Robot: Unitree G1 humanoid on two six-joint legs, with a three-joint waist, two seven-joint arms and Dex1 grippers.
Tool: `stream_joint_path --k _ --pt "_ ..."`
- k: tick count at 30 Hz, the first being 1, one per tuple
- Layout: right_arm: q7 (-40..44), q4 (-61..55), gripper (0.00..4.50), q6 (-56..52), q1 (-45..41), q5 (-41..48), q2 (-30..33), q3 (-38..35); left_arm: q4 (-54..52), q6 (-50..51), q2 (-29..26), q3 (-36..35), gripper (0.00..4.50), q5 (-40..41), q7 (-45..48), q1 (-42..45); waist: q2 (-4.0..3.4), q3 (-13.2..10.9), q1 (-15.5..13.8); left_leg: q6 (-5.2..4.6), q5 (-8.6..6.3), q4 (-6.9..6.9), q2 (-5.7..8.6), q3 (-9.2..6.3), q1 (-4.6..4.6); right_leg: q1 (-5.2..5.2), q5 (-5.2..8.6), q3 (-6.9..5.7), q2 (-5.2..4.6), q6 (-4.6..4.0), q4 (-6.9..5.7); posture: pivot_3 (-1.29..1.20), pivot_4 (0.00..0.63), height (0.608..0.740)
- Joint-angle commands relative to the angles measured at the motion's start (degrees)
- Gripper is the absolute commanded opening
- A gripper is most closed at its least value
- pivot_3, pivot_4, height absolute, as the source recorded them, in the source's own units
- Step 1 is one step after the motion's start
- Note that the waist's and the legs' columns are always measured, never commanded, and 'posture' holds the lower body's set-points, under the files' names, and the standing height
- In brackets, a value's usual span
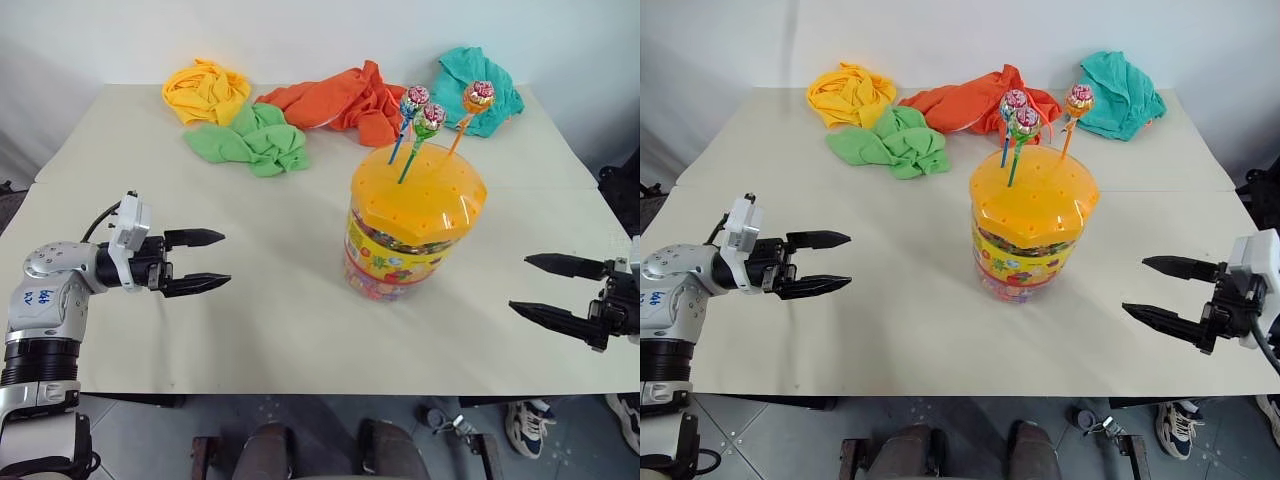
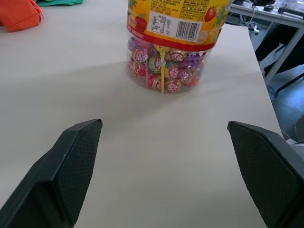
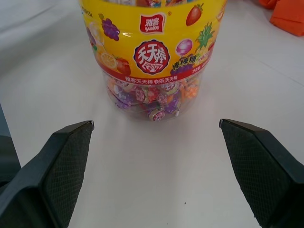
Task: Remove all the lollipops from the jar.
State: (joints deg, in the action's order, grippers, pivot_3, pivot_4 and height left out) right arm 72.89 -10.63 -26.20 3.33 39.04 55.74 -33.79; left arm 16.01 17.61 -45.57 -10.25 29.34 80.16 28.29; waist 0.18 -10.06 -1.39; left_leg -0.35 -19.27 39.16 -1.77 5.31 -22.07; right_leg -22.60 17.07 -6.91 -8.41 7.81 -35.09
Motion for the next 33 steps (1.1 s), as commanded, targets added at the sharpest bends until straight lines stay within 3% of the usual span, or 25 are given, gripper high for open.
stream_joint_path --k 1,19,27,33 --pt "-0.07 0.16 4.45 0.62 -0.66 0.5 0.19 -0.52 -2.39 0.4 -0.35 -0.99 4.5 1.3 -0.04 0.06 0.0 0.0 -0.02 0.0 0.0 0.01 0.0 0.0 0.0 0.0 0.0 0.0 0.0 0.0 0.0 0.0 0.15 0.74" --pt "-0.36 -4.23 4.45 -2.71 -0.58 4.07 2.23 -4.77 -8.57 6.63 -2.19 -2.49 4.5 4.41 -3.54 6.11 0.0 0.0 -0.11 0.0 0.0 0.02 0.0 -0.01 0.0 0.0 0.0 0.01 0.0 0.0 -0.01 0.0 0.15 0.74" --pt "-4.56 -12.26 4.45 -9.96 -4.38 14.0 3.98 -10.11 -10.3 10.1 2.08 4.49 4.5 4.44 -3.64 20.5 0.04 -0.01 -0.13 0.0 0.0 0.07 0.01 -0.03 -0.01 0.02 0.0 0.01 0.0 0.0 -0.06 0.0 0.15 0.74" --pt "-8.11 -14.88 4.45 -10.36 -5.83 15.82 2.48 -9.3 -2.69 9.51 10.61 10.64 4.5 0.94 -5.98 30.95 0.14 -0.07 -0.32 0.0 0.0 0.1 0.04 -0.03 -0.02 0.03 0.0 0.01 0.0 0.01 -0.05 0.0 0.15 0.74"
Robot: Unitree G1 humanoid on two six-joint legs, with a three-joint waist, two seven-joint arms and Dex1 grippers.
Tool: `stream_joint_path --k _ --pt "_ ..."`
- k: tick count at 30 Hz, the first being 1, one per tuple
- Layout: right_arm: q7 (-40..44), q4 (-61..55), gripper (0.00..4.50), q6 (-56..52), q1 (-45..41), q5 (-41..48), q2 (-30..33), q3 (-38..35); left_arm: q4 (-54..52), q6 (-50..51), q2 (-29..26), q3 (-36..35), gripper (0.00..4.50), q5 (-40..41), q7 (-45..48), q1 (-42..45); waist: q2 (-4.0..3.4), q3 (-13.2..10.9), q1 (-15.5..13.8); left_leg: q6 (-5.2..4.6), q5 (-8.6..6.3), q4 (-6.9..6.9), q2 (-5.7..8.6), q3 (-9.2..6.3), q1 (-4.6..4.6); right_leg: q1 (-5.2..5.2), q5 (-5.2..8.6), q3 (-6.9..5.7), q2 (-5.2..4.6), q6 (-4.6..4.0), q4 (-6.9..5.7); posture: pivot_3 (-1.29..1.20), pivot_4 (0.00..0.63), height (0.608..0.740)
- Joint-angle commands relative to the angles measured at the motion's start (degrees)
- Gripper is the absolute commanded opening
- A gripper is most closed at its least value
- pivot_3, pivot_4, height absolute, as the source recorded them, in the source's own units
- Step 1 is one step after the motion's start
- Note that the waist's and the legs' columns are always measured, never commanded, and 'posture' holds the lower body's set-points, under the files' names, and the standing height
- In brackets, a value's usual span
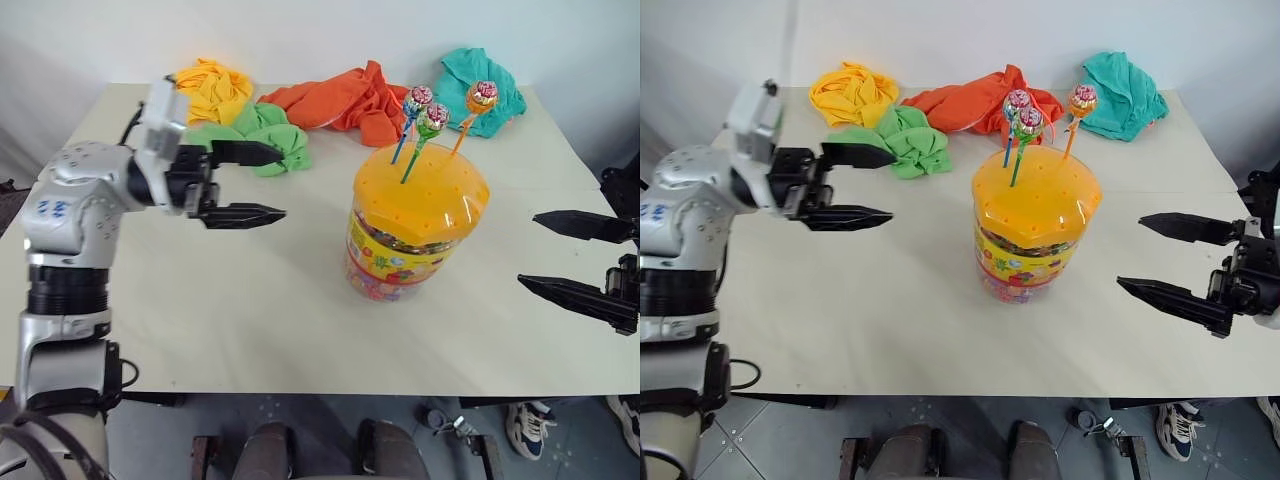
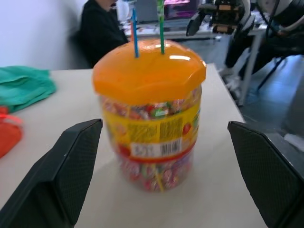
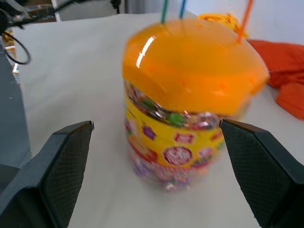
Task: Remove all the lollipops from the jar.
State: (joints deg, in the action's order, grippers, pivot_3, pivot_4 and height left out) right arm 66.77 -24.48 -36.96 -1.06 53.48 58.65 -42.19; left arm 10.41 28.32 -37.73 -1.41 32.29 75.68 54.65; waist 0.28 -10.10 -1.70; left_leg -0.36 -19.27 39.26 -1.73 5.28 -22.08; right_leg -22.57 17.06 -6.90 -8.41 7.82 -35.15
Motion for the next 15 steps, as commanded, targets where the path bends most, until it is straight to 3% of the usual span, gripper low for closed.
stream_joint_path --k 1,15 --pt "-2.4 -1.06 4.45 0.59 -1.66 1.33 -0.68 -0.45 4.59 -1.55 4.27 2.69 4.5 -3.04 -2.21 6.2 0.09 -0.05 -0.03 0.0 0.0 0.0 0.0 0.0 -0.01 0.0 0.0 -0.01 0.0 0.0 0.0 0.0 0.15 0.74" --pt "-6.89 -3.62 4.45 1.81 -2.35 3.52 -3.35 -1.49 23.3 -6.21 19.1 3.62 4.5 -8.86 -6.87 23.12 0.21 -0.13 0.09 -0.01 0.0 0.0 0.02 0.01 -0.05 -0.04 0.0 -0.02 0.0 0.01 0.04 0.0 0.15 0.74"
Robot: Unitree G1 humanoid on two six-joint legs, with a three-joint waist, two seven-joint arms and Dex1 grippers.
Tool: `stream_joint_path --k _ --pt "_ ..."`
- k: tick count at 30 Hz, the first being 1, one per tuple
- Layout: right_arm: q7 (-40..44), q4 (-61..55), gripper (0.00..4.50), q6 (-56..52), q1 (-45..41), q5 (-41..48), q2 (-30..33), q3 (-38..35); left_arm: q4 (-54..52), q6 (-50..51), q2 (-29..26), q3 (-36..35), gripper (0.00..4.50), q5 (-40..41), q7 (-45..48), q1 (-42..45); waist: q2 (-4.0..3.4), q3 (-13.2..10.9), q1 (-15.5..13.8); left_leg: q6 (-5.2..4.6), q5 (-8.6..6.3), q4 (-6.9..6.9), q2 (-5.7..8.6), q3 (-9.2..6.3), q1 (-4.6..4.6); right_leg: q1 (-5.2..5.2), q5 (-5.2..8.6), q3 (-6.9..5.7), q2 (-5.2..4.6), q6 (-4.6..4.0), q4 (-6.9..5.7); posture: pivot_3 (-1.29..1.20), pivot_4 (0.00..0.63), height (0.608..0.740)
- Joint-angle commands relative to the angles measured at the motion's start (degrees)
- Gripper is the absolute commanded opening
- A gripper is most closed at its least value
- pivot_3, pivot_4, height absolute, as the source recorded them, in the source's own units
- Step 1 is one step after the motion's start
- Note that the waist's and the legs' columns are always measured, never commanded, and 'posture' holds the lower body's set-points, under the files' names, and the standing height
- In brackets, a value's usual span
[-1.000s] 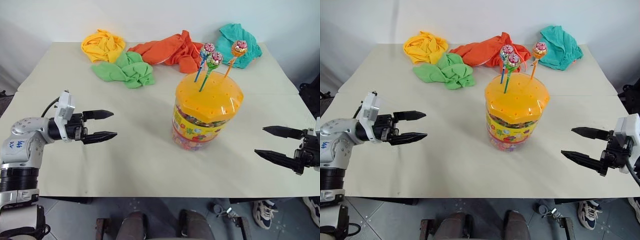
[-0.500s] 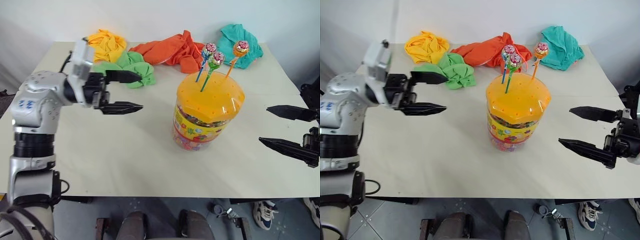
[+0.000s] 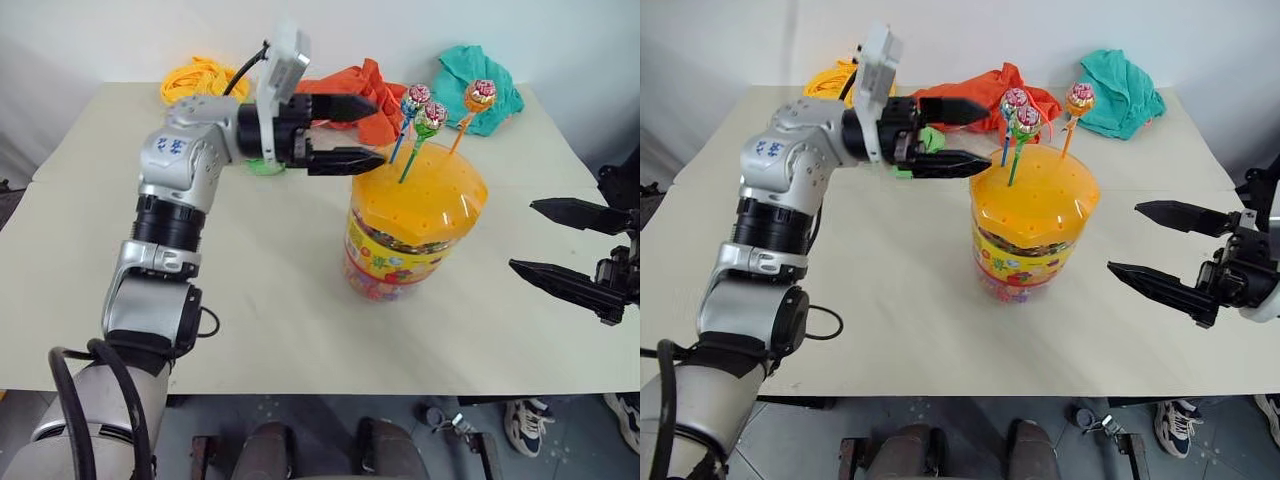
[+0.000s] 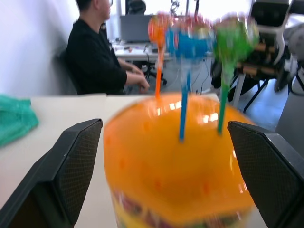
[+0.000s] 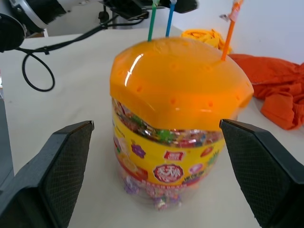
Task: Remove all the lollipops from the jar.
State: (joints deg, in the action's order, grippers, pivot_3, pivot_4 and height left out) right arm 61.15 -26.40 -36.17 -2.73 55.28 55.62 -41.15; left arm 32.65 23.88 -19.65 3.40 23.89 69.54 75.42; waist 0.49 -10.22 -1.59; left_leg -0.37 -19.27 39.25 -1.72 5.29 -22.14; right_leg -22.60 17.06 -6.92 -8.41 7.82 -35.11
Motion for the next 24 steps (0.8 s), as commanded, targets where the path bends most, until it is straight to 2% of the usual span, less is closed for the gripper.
stream_joint_path --k 1,10,14,24 --pt "-1.85 -1.94 4.45 0.91 -0.91 2.19 -0.39 -2.63 1.56 -1.74 1.52 -1.41 4.5 -0.33 -0.71 2.77 0.0 0.0 0.0 0.0 0.0 0.0 0.0 0.0 0.0 0.0 0.0 0.0 0.0 0.0 0.0 0.0 0.15 0.74" --pt "-4.67 -1.7 4.45 1.12 -2.93 4.97 0.08 -3.33 4.47 -2.84 3.05 0.35 4.5 -2.83 1.86 3.16 0.02 -0.01 -0.05 0.0 0.0 0.0 0.0 0.0 0.0 0.0 0.0 0.0 0.0 0.0 0.0 0.0 0.15 0.74" --pt "-5.12 -1.09 4.5 1.25 -3.37 5.1 0.08 -3.93 3.9 -3.2 3.81 0.07 3.63 -2.97 2.66 2.79 0.03 -0.02 -0.09 -0.01 0.0 0.01 0.0 0.0 -0.02 0.0 0.0 -0.01 0.0 0.0 0.0 0.0 0.15 0.74" --pt "-5.03 -0.2 4.5 2.05 -2.9 4.54 0.16 -4.96 2.04 -1.44 4.25 -1.54 0.43 -1.82 2.64 3.63 0.03 -0.02 -0.04 -0.01 0.0 0.01 0.0 -0.01 -0.02 0.0 0.0 0.0 0.0 0.0 0.0 0.0 0.15 0.74"
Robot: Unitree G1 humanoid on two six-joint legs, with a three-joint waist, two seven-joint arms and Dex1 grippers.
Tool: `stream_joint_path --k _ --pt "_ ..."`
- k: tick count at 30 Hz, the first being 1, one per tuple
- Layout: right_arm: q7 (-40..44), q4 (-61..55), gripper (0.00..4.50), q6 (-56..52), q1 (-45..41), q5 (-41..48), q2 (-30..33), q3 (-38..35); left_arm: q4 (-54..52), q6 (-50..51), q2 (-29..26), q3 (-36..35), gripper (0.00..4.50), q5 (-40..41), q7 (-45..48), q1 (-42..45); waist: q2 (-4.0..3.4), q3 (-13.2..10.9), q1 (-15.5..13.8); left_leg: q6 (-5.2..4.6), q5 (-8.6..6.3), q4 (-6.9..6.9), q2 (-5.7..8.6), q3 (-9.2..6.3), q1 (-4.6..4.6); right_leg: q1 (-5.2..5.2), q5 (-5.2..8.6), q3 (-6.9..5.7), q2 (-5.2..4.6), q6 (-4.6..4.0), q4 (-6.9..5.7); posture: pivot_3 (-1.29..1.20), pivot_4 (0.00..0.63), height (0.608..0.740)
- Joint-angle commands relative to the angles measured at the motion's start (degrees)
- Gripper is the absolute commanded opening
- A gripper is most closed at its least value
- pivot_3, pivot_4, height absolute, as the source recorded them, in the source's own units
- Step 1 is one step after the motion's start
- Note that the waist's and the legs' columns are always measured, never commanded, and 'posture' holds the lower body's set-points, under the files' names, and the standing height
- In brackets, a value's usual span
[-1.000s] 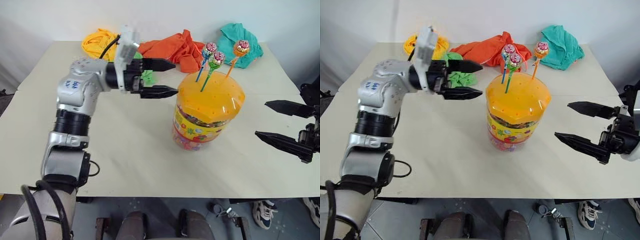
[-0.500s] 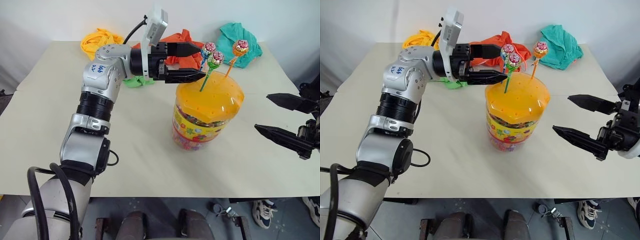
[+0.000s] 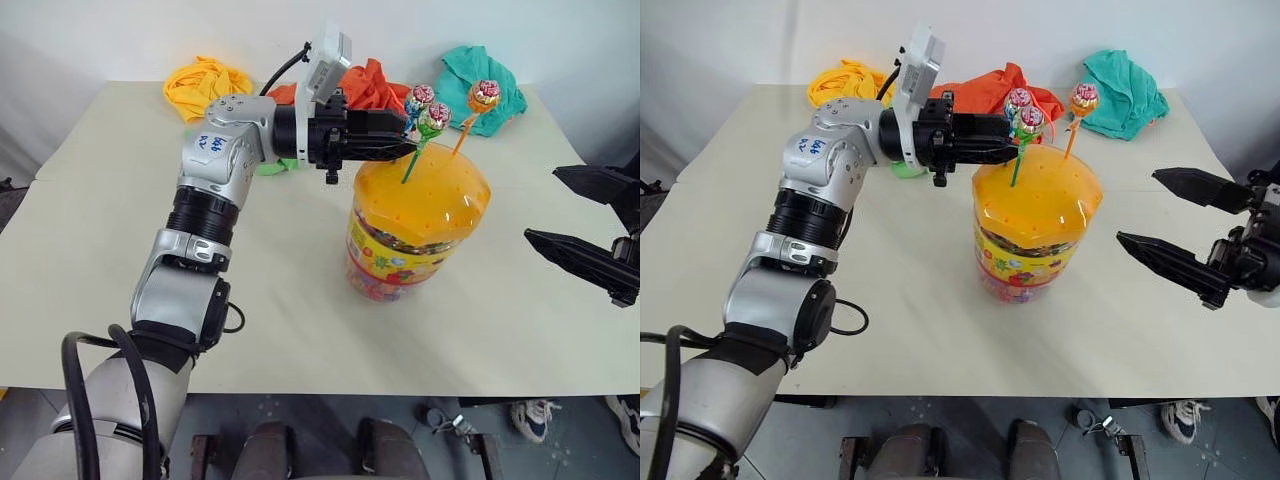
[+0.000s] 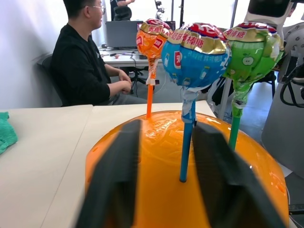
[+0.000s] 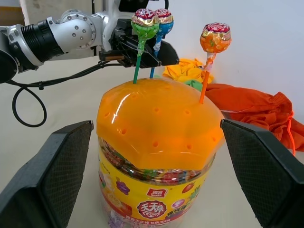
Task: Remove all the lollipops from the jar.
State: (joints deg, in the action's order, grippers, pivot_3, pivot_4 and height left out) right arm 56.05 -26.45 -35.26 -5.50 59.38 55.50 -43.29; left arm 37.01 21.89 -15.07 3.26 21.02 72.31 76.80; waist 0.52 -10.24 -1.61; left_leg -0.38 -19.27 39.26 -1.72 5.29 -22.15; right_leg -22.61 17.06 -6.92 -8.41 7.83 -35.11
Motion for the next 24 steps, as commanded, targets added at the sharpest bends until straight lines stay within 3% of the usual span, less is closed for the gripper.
stream_joint_path --k 1,14,18,24 --pt "0.13 -0.03 4.5 1.2 -0.17 0.41 0.39 -2.81 -2.46 0.74 -0.37 -1.82 0.14 1.24 -0.53 2.46 0.0 0.0 -0.04 0.0 0.0 0.0 0.0 0.0 0.0 0.0 0.0 0.0 0.0 0.0 0.0 0.0 0.15 0.74" --pt "2.37 3.49 4.5 2.49 -2.99 -1.49 2.07 -1.1 -4.56 6.5 -1.42 -8.0 0.05 3.27 -11.26 6.63 0.0 0.0 0.04 -0.01 0.0 0.03 -0.01 -0.01 -0.01 0.0 0.0 0.0 0.0 0.0 -0.02 0.0 0.15 0.74" --pt "4.78 3.64 4.5 1.39 -2.01 -1.55 2.79 -0.2 -3.62 16.57 -6.57 -7.83 0.05 0.62 -19.2 6.49 0.0 0.0 0.14 0.0 0.0 0.03 -0.01 -0.02 0.01 0.0 0.0 0.01 0.0 0.0 -0.04 0.0 0.15 0.74" --pt "10.93 0.91 4.5 1.77 2.8 -3.37 3.99 2.31 -12.52 31.88 -16.69 -3.93 0.05 -2.04 -22.91 -2.97 0.0 0.0 0.25 0.0 0.0 -0.02 -0.02 0.0 0.03 -0.02 0.0 0.03 0.01 0.0 -0.05 0.0 0.15 0.74"
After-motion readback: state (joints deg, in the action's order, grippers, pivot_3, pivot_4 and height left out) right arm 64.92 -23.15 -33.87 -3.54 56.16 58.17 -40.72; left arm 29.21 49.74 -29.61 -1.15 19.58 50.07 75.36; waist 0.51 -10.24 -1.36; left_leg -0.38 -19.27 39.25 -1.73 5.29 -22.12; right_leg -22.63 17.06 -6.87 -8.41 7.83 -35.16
